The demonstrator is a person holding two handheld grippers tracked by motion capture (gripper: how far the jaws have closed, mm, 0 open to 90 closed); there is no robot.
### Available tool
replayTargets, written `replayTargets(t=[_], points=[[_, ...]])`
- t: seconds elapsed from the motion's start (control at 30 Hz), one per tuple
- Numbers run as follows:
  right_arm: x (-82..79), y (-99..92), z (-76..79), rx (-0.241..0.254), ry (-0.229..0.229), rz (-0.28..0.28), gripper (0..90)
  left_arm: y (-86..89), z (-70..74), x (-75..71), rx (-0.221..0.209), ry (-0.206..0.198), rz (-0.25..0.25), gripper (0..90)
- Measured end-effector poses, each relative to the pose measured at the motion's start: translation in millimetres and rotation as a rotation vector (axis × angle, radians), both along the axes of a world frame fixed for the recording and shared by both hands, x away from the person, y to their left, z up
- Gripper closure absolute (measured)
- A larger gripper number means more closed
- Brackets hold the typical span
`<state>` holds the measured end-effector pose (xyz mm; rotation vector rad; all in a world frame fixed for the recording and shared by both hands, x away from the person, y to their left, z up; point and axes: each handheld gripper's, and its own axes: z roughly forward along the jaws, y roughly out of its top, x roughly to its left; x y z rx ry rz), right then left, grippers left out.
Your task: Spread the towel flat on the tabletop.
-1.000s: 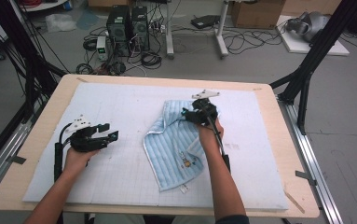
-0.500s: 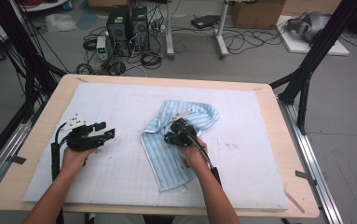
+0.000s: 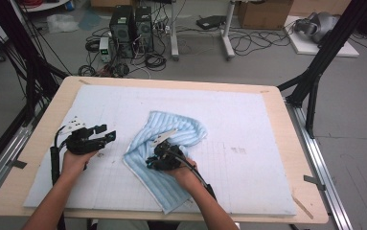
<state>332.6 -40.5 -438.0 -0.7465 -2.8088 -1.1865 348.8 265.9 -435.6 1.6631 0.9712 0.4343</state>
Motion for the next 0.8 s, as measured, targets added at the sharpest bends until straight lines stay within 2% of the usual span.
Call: replayTargets(t=[0.03,0.07,0.13,0.2,0.23,0.3,0.33,0.47,0.53,0.67,0.73,0.8], points=[[-6.1,2.4,-0.2,-0.002,-0.019,0.026,72.3,-0.1,-0.3,0.2,-0.003,0.001,0.003,41.5],[-6.1,2.4,-0.2,-0.002,-0.019,0.026,72.3,0.1,-0.6,0.4,0.001,0.002,0.002,41.5],[-7.8,-3.0,4.4,0.034,-0.021,0.009,63.0,-0.5,-1.2,0.7,0.008,0.009,-0.003,41.4],[-8.5,-14.8,12.6,0.074,-0.056,-0.033,55.7,-2.4,-2.0,0.9,0.008,0.014,-0.007,41.1],[-9.2,-33.1,21.3,0.090,-0.095,-0.089,51.9,-3.6,-2.5,1.4,0.011,0.017,-0.011,40.5],[-9.2,-40.2,23.3,0.095,-0.103,-0.111,49.8,-5.3,-3.4,2.8,0.013,0.021,-0.016,40.4],[-9.2,-52.9,25.5,0.108,-0.111,-0.152,48.2,-6.4,-3.8,3.6,0.005,0.024,-0.013,39.7],[-13.5,-88.9,25.3,0.115,-0.142,-0.257,46.0,-11.7,-3.3,7.9,-0.024,0.028,-0.003,39.4],[-16.5,-102.9,22.2,0.098,-0.153,-0.302,44.5,-16.1,-0.7,12.8,-0.024,0.053,-0.032,40.4],[-22.9,-119.9,19.1,0.081,-0.163,-0.335,42.4,-31.9,4.4,24.1,-0.016,0.047,-0.043,38.7],[-24.8,-124.6,20.2,0.062,-0.187,-0.340,41.5,-40.6,6.2,31.7,-0.013,0.052,-0.044,38.2],[-25.0,-129.6,21.9,0.066,-0.202,-0.352,41.0,-48.0,7.0,40.1,-0.009,0.056,-0.047,38.1]])
